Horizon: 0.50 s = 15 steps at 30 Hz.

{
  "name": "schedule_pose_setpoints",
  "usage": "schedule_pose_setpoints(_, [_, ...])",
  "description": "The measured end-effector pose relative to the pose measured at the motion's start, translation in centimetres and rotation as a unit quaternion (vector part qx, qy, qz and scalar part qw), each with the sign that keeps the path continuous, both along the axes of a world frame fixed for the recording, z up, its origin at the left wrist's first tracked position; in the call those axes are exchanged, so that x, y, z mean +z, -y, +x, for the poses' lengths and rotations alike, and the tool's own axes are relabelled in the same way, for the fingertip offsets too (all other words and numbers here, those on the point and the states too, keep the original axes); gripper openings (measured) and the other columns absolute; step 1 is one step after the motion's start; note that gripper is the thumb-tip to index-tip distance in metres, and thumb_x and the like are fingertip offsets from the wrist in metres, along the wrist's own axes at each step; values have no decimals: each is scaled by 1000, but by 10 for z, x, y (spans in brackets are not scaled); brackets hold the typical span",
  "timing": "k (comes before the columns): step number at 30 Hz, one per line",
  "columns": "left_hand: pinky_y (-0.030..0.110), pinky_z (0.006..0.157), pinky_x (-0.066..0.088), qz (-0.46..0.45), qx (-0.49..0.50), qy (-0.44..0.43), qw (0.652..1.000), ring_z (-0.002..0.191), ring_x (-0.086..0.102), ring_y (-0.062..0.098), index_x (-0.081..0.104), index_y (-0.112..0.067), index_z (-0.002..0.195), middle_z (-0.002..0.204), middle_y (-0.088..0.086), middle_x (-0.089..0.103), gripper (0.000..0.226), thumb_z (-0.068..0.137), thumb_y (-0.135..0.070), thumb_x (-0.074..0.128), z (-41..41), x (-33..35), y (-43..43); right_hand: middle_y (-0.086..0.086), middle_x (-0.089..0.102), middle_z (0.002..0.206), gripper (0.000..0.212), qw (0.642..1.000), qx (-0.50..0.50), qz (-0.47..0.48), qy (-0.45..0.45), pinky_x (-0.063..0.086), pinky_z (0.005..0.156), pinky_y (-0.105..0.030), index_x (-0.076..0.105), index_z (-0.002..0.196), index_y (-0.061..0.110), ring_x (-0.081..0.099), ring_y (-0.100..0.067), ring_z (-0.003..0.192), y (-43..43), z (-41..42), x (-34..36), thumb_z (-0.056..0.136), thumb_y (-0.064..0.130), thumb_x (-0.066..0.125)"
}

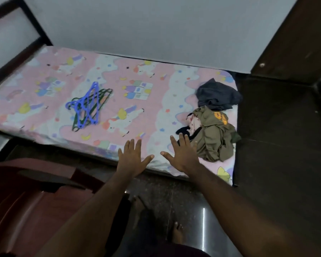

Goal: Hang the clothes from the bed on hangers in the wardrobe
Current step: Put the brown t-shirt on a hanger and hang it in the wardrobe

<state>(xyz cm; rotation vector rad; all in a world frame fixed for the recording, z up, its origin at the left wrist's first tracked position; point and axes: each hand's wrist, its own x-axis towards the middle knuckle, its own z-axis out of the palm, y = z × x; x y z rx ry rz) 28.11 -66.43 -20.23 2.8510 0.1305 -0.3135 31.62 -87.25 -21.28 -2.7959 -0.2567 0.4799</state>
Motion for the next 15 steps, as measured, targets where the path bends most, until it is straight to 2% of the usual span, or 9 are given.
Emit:
schedule_pose_setpoints(2, [55,115,16,12,-27,-18,999,148,13,29,19,-17,154,160,11,18,86,89,-67,44,29,-8,0,-11,-4,164,120,1000,-16,-4,-17,13,116,-62,7,158,26,-7,-32,151,5,21,4,61,96,-10])
schedule_pose_setpoints(4, [55,115,17,12,-55,-32,998,148,13,29,20,-18,154,160,11,19,83,90,-65,46,57,-14,-2,-12,-4,164,98,999,-42,-7,-33,12,117,-57,8,158,23,-6,-33,151,10,39,7,82,85,16])
schedule_pose_setpoints(6, [54,115,19,19,-80,-36,996,148,14,30,18,-18,154,160,11,19,81,92,-60,47,85,-16,-4,-13,0,164,85,996,-77,-22,-32,13,118,-52,9,158,21,-2,-33,151,17,57,4,93,70,34])
schedule_pose_setpoints(9, [53,115,19,16,-109,-58,992,148,12,30,13,-17,155,161,11,15,80,94,-56,47,125,-17,-5,-15,10,162,82,991,-125,-33,-29,23,116,-49,16,156,20,10,-33,149,28,84,1,93,66,40])
schedule_pose_setpoints(11, [50,114,24,5,-135,-67,988,147,18,31,13,-16,155,161,13,15,79,95,-54,48,149,-18,-3,-15,20,158,77,986,-155,-46,-24,29,110,-46,23,154,20,20,-33,145,34,100,-3,93,62,45])
schedule_pose_setpoints(13, [45,110,32,-35,-155,-111,981,141,30,32,16,-14,154,158,15,21,77,95,-49,50,174,-22,-4,-14,27,154,73,982,-179,-50,-39,32,107,-44,27,151,20,26,-32,141,37,113,-6,93,59,48])
schedule_pose_setpoints(15, [41,109,33,-90,-157,-163,970,138,36,31,17,-12,154,155,15,27,75,96,-45,52,188,-23,-2,-13,27,153,72,979,-184,-62,-54,33,105,-43,28,151,20,29,-32,139,39,118,-12,93,56,50])
